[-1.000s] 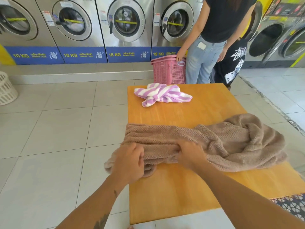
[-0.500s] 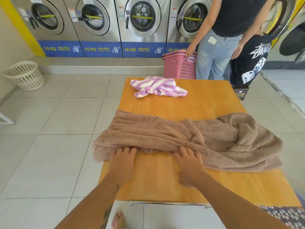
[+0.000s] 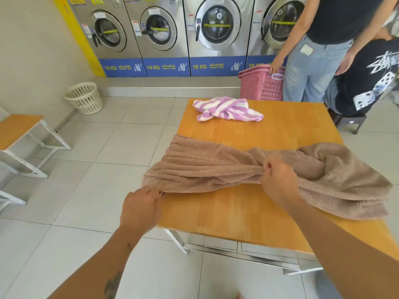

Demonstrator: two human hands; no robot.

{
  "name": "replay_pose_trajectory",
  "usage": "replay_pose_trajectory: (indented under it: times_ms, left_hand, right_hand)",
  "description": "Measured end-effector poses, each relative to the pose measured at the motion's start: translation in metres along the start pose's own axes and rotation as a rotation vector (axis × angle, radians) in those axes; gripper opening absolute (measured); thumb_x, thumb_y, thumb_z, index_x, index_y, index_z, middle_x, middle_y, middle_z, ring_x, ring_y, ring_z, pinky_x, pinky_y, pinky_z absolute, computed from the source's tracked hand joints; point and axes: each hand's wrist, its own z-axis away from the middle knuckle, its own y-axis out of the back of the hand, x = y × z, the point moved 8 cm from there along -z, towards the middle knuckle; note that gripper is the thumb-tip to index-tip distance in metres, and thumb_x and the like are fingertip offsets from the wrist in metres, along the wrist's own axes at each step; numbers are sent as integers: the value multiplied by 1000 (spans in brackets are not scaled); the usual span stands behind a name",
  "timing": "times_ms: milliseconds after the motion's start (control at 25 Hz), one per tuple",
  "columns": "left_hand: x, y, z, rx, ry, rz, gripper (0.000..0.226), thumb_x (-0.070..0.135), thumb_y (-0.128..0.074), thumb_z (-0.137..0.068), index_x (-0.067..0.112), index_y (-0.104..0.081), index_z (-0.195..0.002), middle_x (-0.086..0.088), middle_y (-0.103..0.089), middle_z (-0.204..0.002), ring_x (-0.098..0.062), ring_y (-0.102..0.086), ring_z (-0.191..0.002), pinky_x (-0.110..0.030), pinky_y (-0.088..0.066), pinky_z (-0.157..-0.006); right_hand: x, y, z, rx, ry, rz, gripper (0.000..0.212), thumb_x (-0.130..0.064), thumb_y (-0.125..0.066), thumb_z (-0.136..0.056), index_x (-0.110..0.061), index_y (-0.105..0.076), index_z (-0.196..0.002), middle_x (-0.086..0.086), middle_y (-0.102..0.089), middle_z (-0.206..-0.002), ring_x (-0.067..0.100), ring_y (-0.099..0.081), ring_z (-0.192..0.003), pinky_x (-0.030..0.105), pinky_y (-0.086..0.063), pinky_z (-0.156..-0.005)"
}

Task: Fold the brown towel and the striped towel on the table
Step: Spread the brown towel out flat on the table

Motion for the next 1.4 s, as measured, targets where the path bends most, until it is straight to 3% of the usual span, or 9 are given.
replay_pose_trajectory:
  times_ms: [200, 440, 600, 720, 840, 1000, 1120, 1280, 1400]
  left_hand:
    - [-29, -4, 25, -137, 271, -138, 13, 25, -52, -81, 15, -60, -78, -2, -43, -81, -25, -41, -76, -39, -39, -67]
    - [71, -24, 19, -147, -40, 118, 17, 19, -53, -69, 16, -63, -82, -2, -56, -90, -24, -53, -77, -35, -41, -65]
    - [121, -46, 1, -400, -90, 133, 8, 21, -47, -84, 19, -52, -90, -1, -56, -99, -21, -54, -86, -35, -49, -76]
    - [143, -79, -4, -588, -11, 70, 23, 22, -49, -84, 18, -54, -107, -4, -51, -114, -24, -50, -103, -39, -49, -88]
    - [163, -103, -6, -573, 13, 50, 58, 21, -55, -78, 26, -39, -134, -5, -37, -129, -28, -38, -121, -41, -43, -98]
    - [202, -94, -35, -270, 26, 116, 84, 9, -57, -76, 35, -24, -148, -5, -28, -143, -29, -30, -132, -42, -36, -106]
    - [223, -107, -55, -323, 95, 111, 86, 12, -59, -81, 34, -12, -150, -2, -35, -137, -29, -34, -131, -47, -27, -114]
    - [225, -119, -69, -327, 142, -26, 73, 13, -57, -82, 29, -19, -143, -2, -43, -132, -29, -39, -127, -52, -31, -110]
    - [208, -121, -76, -372, 135, -27, 59, 9, -54, -88, 27, -30, -139, -7, -47, -131, -32, -45, -123, -45, -42, -102]
  right_hand:
    - [5, -8, 33, -90, 28, 249, 25, -5, -50, -85, -27, -57, -74, -2, -53, -89, 27, -56, -89, 41, -41, -79]
    - [20, -36, 78, -386, -16, 368, 33, -14, -54, -87, -32, -63, -113, 6, -51, -127, 34, -48, -121, 50, -40, -101]
    - [41, -46, 82, -589, -29, 448, 55, -15, -56, -78, -30, -49, -131, 6, -35, -147, 35, -29, -136, 52, -31, -110]
    - [69, -46, 84, -632, 16, 701, 77, -22, -60, -75, -28, -27, -145, 7, -33, -144, 32, -29, -135, 51, -26, -112]
    - [82, -40, 65, -624, 164, 788, 65, -21, -60, -78, -28, -37, -138, 2, -48, -132, 26, -43, -128, 52, -22, -111]
    - [68, 2, -18, -400, 128, 304, 23, -13, -49, -85, -24, -55, -104, -7, -53, -95, 23, -57, -94, 46, -33, -99]
    - [65, 48, -74, -117, 101, 186, 26, -1, -48, -81, -21, -52, -97, -5, -55, -83, 24, -50, -77, 39, -33, -83]
    - [85, 33, -55, -297, 204, 346, 26, 0, -45, -73, -25, -40, -78, -7, -48, -71, 24, -50, -75, 44, -41, -88]
    - [107, 25, -35, -314, 192, 338, 30, 2, -46, -76, -27, -39, -77, -9, -46, -64, 19, -46, -62, 38, -39, -72]
